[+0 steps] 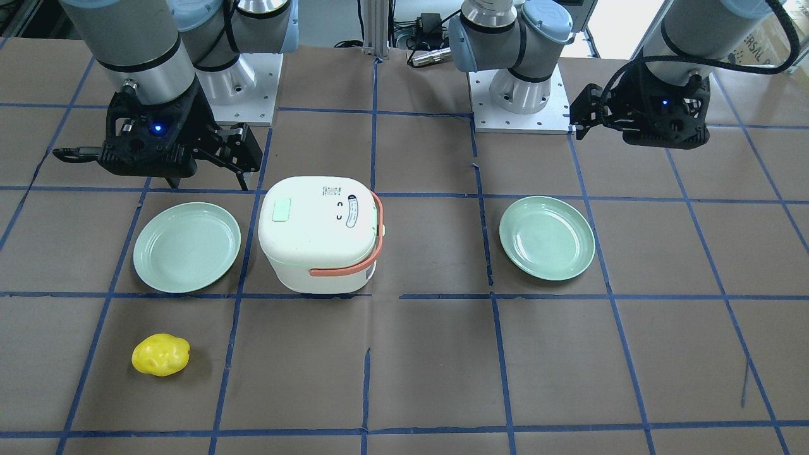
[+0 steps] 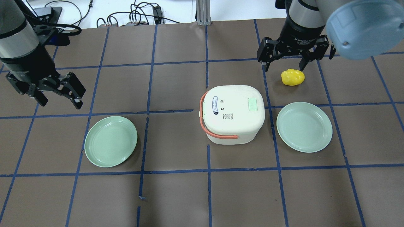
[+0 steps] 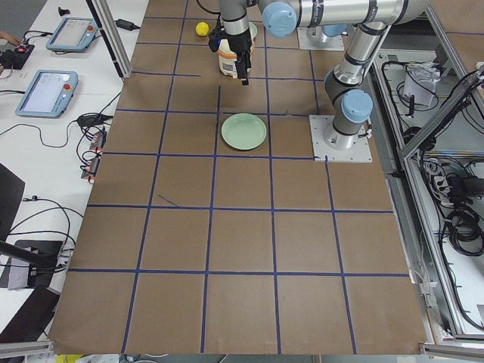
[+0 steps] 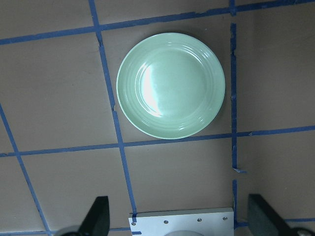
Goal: Press rice cooker button
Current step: 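Move the right gripper over the rice cooker's pale green button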
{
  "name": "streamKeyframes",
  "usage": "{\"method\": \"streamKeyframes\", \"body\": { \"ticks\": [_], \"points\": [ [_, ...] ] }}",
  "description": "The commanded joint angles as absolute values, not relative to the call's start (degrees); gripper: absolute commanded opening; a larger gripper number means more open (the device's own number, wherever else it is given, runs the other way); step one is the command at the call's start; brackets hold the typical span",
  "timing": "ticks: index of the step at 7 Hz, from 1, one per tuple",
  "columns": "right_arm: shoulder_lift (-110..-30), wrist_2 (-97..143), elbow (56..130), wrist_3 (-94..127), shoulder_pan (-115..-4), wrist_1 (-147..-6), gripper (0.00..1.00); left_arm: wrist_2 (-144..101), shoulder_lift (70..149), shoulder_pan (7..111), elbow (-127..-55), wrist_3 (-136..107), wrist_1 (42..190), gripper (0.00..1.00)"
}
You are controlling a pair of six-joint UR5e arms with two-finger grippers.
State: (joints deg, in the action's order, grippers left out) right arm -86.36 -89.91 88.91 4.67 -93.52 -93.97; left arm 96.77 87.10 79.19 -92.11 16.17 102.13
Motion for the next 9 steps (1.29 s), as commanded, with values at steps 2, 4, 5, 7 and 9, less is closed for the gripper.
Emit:
{"method": "streamKeyframes", "body": {
  "ticks": [2,4,5,7,9],
  "points": [
    [-86.5,-89.8,89.7,4.7,-93.7,-94.1,1.0,96.8,87.1,79.2,-92.1,16.2,102.1,1.0],
    [-86.4,-89.4,90.0,4.7,-93.9,-94.5,1.0,96.8,87.1,79.2,-92.1,16.2,102.1,1.0],
    [-86.5,-88.9,90.3,5.7,-94.3,-94.9,1.0,96.8,87.1,79.2,-92.1,16.2,102.1,1.0],
    [-86.5,-87.9,92.9,8.6,-96.0,-95.7,0.82,96.8,87.1,79.2,-92.1,16.2,102.1,1.0],
    [-88.2,-85.4,98.5,8.9,-96.2,-98.3,0.26,96.8,87.1,79.2,-92.1,16.2,102.1,1.0]
  ]
}}
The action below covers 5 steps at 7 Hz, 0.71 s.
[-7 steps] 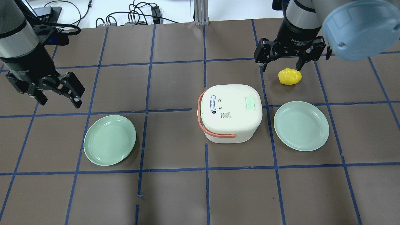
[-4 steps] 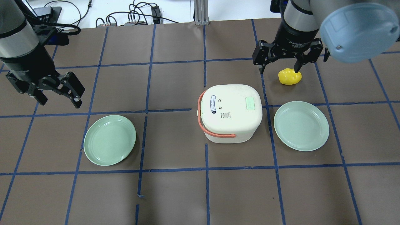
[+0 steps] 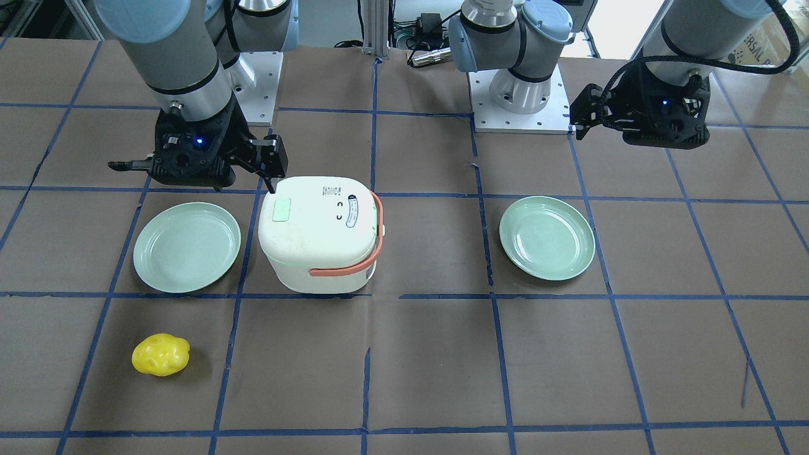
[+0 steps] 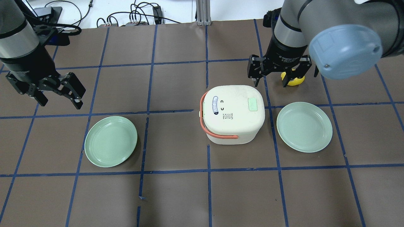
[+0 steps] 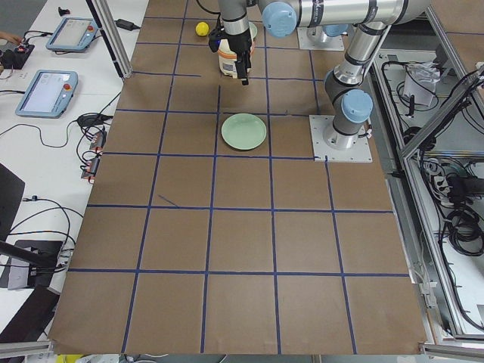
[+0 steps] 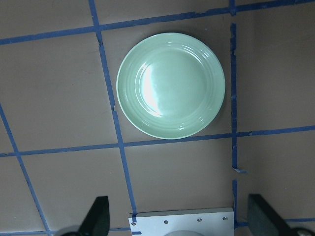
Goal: Press rice cooker button
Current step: 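Move the right gripper over the rice cooker's pale green button, then lower the right gripper with closed fingers onto the green button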
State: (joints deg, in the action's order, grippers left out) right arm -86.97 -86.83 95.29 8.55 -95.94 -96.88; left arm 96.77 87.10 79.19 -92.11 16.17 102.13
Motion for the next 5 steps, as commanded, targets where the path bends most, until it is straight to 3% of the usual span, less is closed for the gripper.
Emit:
{"method": "streamKeyframes", "body": {
  "ticks": [1,5],
  "points": [
    [-88.3,-84.5,99.7,8.8,-96.2,-100.4,0.21,96.8,87.1,79.2,-92.1,16.2,102.1,1.0],
    [-87.9,-83.8,101.3,8.0,-96.2,-104.3,0.18,96.8,87.1,79.2,-92.1,16.2,102.1,1.0]
  ]
}}
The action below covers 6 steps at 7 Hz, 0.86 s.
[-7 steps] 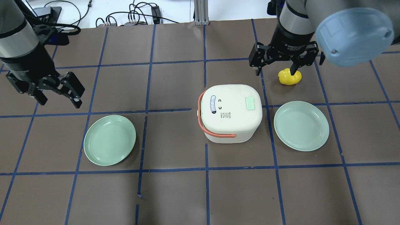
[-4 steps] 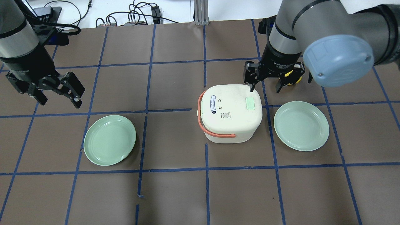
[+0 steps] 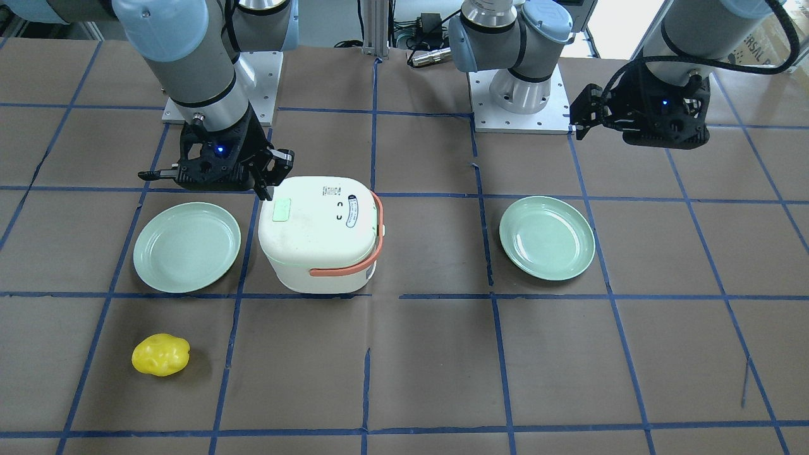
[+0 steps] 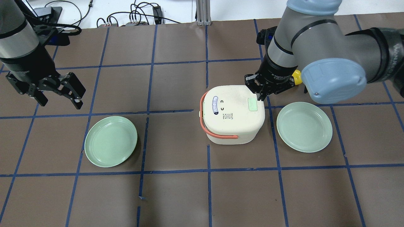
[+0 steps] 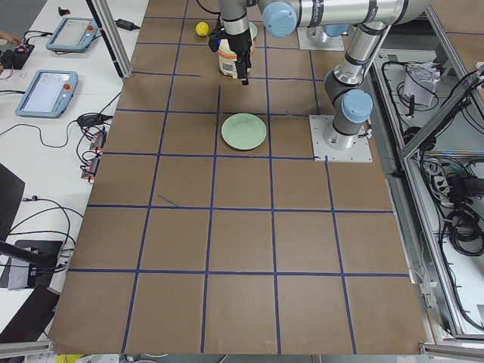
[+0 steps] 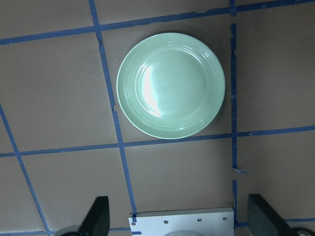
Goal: Press rice cooker button
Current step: 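Lower the right gripper with closed fingers onto the green button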
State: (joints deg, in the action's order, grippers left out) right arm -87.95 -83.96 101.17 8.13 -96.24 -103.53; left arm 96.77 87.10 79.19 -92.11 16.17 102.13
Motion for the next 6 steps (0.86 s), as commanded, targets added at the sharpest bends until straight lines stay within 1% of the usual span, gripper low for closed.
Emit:
{"method": "streamKeyframes", "body": {
  "ticks": [1,3,6],
  "points": [
    [-87.7,-83.0,101.5,8.0,-96.2,-106.0,0.18,96.8,87.1,79.2,-92.1,16.2,102.1,1.0],
    [-87.4,-82.3,104.9,8.3,-96.2,-109.0,0.18,96.8,87.1,79.2,-92.1,16.2,102.1,1.0],
    [-86.9,-82.2,104.9,8.3,-96.2,-109.8,0.18,96.8,87.1,79.2,-92.1,16.2,102.1,1.0]
  ]
}}
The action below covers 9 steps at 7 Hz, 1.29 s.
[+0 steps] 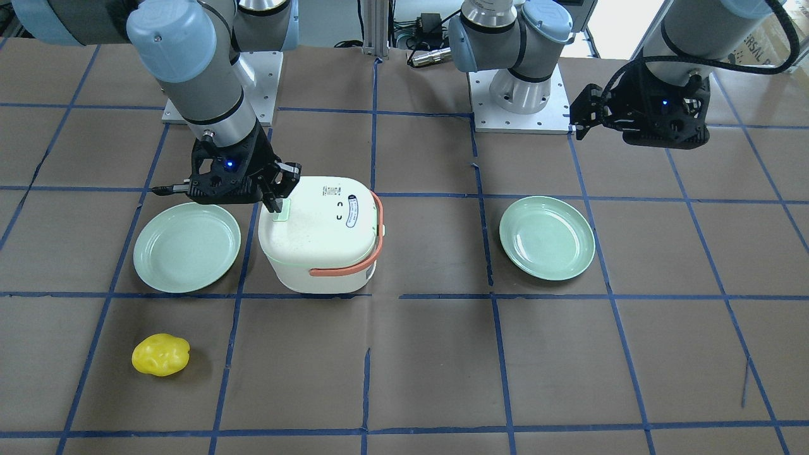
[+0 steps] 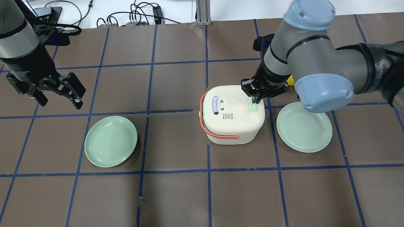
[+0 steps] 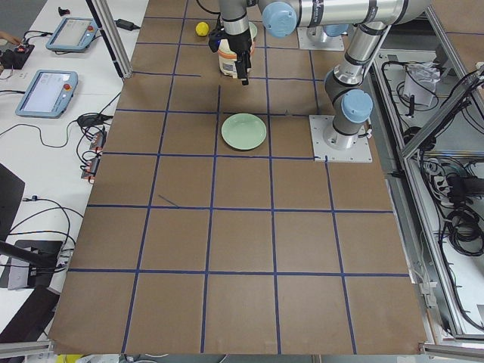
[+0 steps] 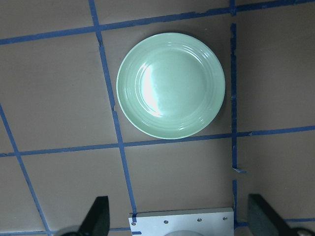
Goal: Press rice cooker button
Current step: 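Lower the right gripper with closed fingers onto the green button, then press down on the green button with the right gripper fingertips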
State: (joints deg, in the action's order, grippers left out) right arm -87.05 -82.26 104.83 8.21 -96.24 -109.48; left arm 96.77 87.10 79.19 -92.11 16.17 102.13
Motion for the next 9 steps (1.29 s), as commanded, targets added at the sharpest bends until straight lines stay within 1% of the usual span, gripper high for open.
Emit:
{"method": "streamKeyframes", "body": {
  "ticks": [1,5,7,9],
  "points": [
    [-86.9,-82.2,104.9,8.2,-96.2,-109.8,0.18,96.8,87.1,79.2,-92.1,16.2,102.1,1.0],
    [-86.5,-82.2,104.1,8.1,-96.2,-109.9,0.18,96.8,87.1,79.2,-92.1,16.2,102.1,1.0],
    [-86.5,-82.3,102.8,8.0,-96.2,-109.7,0.21,96.8,87.1,79.2,-92.1,16.2,102.1,1.0],
    [-86.3,-82.4,102.1,8.0,-96.2,-109.2,0.21,96.8,87.1,79.2,-92.1,16.2,102.1,1.0]
  ]
}}
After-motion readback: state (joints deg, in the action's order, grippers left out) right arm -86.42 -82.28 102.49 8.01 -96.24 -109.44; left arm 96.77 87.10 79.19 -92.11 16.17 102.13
